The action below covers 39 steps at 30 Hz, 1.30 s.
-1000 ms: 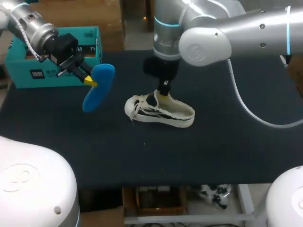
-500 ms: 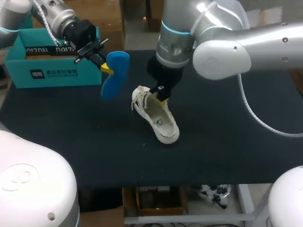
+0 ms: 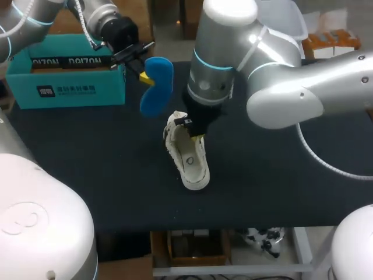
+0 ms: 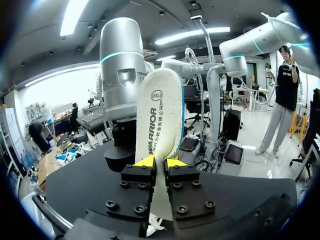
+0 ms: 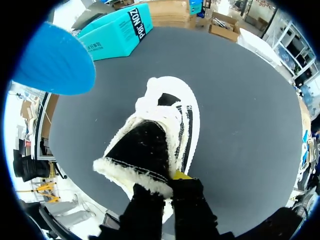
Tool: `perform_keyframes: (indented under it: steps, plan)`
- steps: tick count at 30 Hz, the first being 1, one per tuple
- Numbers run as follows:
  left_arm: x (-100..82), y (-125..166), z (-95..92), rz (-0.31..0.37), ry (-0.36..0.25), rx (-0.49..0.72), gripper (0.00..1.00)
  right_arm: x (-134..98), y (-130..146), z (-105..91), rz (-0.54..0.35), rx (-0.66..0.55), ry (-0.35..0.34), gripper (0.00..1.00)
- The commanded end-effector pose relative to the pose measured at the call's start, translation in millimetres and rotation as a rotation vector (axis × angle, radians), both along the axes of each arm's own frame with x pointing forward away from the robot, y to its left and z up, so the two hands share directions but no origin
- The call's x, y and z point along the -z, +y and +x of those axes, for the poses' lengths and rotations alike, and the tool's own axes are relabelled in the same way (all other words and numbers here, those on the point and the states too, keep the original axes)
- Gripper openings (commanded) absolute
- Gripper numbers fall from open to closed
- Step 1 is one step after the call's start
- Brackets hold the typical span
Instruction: Open the shoe tongue, take the insole out of the shoe, put the insole back into the shoe, and pack the shoe into the shoebox
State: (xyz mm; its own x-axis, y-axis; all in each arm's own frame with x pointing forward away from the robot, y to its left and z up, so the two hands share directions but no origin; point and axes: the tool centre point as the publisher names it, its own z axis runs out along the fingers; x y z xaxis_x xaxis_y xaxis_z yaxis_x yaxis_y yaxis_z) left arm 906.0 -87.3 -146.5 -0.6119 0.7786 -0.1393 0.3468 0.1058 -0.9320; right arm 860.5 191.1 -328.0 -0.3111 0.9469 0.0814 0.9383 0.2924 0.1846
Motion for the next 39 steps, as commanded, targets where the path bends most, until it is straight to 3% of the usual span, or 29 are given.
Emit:
perform_keyframes:
  steps: [1, 10, 11, 12, 13, 14, 21, 27, 31, 35, 39]
  plan:
    - [2.1, -5, 9.5, 0.028, 0.025, 0.12, 0.0, -2, -5, -8.2, 0.038, 0.04, -0.138, 0.0]
    - [8.8, -6, 14.4, 0.013, 0.028, 0.131, 0.0, 6, -28, -6.3, 0.056, 0.076, -0.156, 0.0]
    - [9.7, -6, 14.7, 0.013, 0.03, 0.131, 0.0, 8, -30, -4.6, 0.06, 0.074, -0.152, 0.1]
    - [10.4, -6, 14.8, 0.013, 0.03, 0.13, 0.0, 9, -33, -3.0, 0.064, 0.071, -0.158, 0.44]
    - [11.3, -6, 14.8, 0.015, 0.031, 0.129, 0.0, 10, -34, -1.6, 0.065, 0.071, -0.158, 0.89]
    - [11.6, -6, 14.8, 0.016, 0.031, 0.129, 0.0, 10, -36, -0.6, 0.072, 0.067, -0.17, 1.0]
    - [10.3, 0, 10.4, 0.007, 0.029, 0.124, 0.0, -1, -47, 1.7, 0.076, 0.057, -0.194, 1.0]
    - [2.8, 8, -3.0, -0.023, 0.047, 0.151, 0.0, -28, -62, -14.8, 0.078, 0.108, -0.224, 1.0]
    - [-4.4, 8, -12.5, -0.052, 0.1, 0.204, 0.0, -48, -79, -22.6, 0.108, 0.076, -0.305, 1.0]
    - [-18.1, 8, -22.4, -0.063, 0.127, 0.232, 0.0, -48, -79, -22.6, 0.108, 0.076, -0.305, 1.0]
    - [-18.1, 8, -22.4, -0.063, 0.127, 0.232, 0.0, -48, -79, -22.6, 0.108, 0.076, -0.305, 1.0]
